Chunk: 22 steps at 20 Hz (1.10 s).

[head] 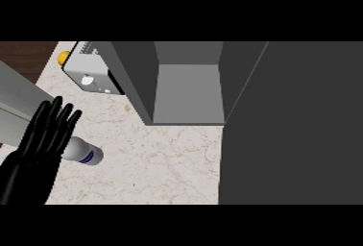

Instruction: Pick up the bottled water, place it into the cabinet and close the cabinet

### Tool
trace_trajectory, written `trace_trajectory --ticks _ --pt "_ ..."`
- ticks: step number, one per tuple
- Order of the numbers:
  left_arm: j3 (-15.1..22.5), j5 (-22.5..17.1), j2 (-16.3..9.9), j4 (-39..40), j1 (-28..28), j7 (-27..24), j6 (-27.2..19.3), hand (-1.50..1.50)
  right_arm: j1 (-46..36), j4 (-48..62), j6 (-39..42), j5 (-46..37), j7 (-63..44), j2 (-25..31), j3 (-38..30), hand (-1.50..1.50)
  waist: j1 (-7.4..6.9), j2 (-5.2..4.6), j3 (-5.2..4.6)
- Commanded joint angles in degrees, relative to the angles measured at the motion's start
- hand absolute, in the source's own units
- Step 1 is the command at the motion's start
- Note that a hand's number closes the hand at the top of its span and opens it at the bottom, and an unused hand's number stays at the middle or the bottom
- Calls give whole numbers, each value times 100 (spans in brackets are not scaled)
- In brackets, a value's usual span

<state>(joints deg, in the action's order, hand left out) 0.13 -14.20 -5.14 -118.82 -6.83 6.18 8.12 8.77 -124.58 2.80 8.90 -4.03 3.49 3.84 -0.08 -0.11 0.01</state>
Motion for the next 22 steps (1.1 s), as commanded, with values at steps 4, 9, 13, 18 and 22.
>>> trace_trajectory --ticks 4,9,13,18,22 --pt "-486 -1451 -182 -397 -856 991 229 -150 1173 -734 294 857 -713 -42 348 -150 17 39 -3" --pt "-1070 -1961 -491 -802 -1232 1234 490 -150 1402 -758 460 1059 -548 -46 208 -150 2 23 0" --pt "-1098 -1860 -296 -605 -1432 975 794 -150 1871 -1026 573 882 -348 -186 499 -150 22 23 -1" --pt "-1350 -1881 -225 -240 -1621 694 1278 -150 2113 -859 816 790 -26 -170 545 -150 26 21 -2" --pt "-1263 -1712 25 -904 -2034 819 1279 -150 1841 -606 898 1146 54 -49 19 -150 -5 21 0"
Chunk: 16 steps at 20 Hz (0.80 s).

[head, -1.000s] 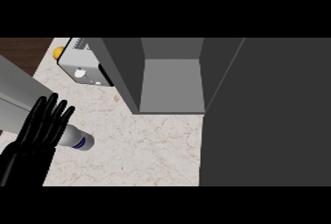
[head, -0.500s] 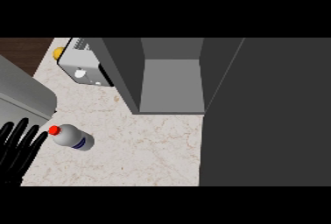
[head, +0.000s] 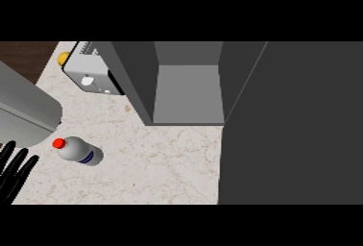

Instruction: Pick up the bottled water, place it into the cabinet and close the cabinet

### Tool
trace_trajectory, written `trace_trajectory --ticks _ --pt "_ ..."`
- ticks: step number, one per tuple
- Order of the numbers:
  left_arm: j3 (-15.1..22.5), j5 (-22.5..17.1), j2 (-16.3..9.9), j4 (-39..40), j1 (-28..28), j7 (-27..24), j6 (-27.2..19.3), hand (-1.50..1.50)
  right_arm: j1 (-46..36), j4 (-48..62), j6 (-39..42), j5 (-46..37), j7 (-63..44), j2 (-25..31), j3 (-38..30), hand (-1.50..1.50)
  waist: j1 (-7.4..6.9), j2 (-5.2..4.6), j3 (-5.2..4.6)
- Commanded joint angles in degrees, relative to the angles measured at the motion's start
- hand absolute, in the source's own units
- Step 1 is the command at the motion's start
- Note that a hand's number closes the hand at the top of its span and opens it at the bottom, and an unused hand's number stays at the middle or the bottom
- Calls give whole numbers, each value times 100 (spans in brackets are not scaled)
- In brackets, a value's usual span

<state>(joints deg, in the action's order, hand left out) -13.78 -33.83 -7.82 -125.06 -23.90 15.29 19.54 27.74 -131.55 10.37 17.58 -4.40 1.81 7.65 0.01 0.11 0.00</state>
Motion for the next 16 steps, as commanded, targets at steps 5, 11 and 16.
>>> trace_trajectory --ticks 5,11,16 --pt "-457 7 215 815 -143 -783 914 -150 346 455 113 -557 833 -173 462 -150 4 1 -2" --pt "-991 142 13 1451 420 -847 715 -150 623 478 609 -159 1103 66 24 -150 44 -1 0" --pt "-735 979 240 1949 732 -1230 807 -150 548 181 257 -442 746 -112 290 -150 34 -6 -1"
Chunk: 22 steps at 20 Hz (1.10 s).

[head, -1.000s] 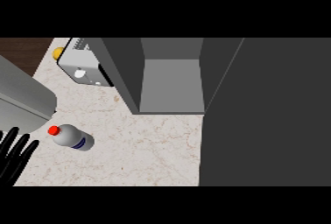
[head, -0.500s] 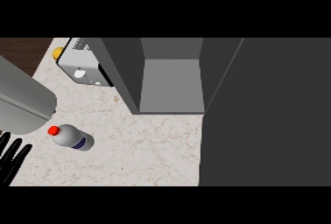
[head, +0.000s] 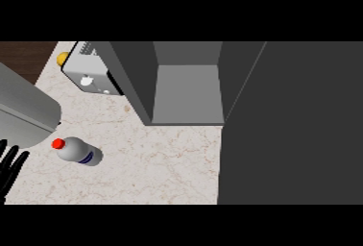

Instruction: Pick up the bottled water, place it into the cabinet and close the cabinet

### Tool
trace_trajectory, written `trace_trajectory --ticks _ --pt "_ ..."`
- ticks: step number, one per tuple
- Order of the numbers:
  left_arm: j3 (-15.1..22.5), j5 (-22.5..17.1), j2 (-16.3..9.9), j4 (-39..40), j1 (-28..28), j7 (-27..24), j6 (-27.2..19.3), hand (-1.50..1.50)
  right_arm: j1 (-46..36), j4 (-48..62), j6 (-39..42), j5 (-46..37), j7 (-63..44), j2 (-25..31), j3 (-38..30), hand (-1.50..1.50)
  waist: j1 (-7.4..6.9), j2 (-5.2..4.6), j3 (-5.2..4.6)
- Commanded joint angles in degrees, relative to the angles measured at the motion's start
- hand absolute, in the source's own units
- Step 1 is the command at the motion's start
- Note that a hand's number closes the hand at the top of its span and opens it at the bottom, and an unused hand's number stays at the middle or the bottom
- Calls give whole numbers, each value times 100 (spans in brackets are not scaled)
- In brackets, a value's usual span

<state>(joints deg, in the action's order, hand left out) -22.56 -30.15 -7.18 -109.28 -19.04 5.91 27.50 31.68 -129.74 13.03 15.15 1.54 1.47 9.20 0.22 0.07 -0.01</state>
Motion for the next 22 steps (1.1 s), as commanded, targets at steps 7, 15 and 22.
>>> trace_trajectory --ticks 7,15,22 --pt "-463 600 -463 1443 767 -742 397 -150 280 4 164 -156 173 74 213 -150 11 -2 0" --pt "-248 1401 -557 2813 1555 -1302 321 -150 328 -124 259 138 205 167 52 -150 15 -7 -1" --pt "-305 1902 -685 4783 2140 -2100 291 -150 663 -36 377 -209 635 114 320 -150 60 -13 -5"
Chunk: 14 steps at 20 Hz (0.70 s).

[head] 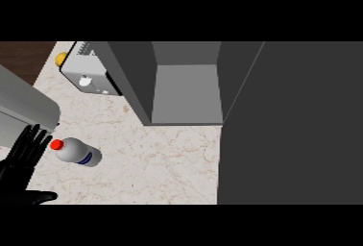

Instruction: Pick up the bottled water, place it into the cabinet and close the cabinet

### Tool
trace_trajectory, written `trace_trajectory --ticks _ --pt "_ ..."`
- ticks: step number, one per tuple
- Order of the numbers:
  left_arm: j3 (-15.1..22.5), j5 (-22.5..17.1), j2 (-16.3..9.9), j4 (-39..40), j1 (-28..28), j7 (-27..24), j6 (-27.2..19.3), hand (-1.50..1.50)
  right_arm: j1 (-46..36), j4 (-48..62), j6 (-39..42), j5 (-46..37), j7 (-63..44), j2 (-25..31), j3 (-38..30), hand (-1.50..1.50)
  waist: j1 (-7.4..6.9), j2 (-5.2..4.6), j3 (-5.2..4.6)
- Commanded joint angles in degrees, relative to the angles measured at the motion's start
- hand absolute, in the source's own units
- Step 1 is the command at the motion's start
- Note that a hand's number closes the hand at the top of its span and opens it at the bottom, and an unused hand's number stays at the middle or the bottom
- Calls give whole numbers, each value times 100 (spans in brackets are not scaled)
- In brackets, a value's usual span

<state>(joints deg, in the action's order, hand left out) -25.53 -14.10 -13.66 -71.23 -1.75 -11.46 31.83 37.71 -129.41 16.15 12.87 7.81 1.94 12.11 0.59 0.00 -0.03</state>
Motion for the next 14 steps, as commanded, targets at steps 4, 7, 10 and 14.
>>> trace_trajectory --ticks 4,7,10,14 --pt "-147 200 -486 1948 633 -670 351 -150 -211 -17 -66 201 -224 15 -20 -150 -1 -8 -3" --pt "-169 360 -635 2991 980 -1289 586 -150 -347 158 37 426 -154 162 -406 -150 15 -18 -6" --pt "-95 404 -695 3510 1354 -1364 633 -150 -150 170 -56 43 -93 -15 60 -150 14 -8 -4" --pt "149 897 -405 4166 1754 -2080 87 -150 129 -91 75 237 12 75 -80 -150 46 -11 -7"
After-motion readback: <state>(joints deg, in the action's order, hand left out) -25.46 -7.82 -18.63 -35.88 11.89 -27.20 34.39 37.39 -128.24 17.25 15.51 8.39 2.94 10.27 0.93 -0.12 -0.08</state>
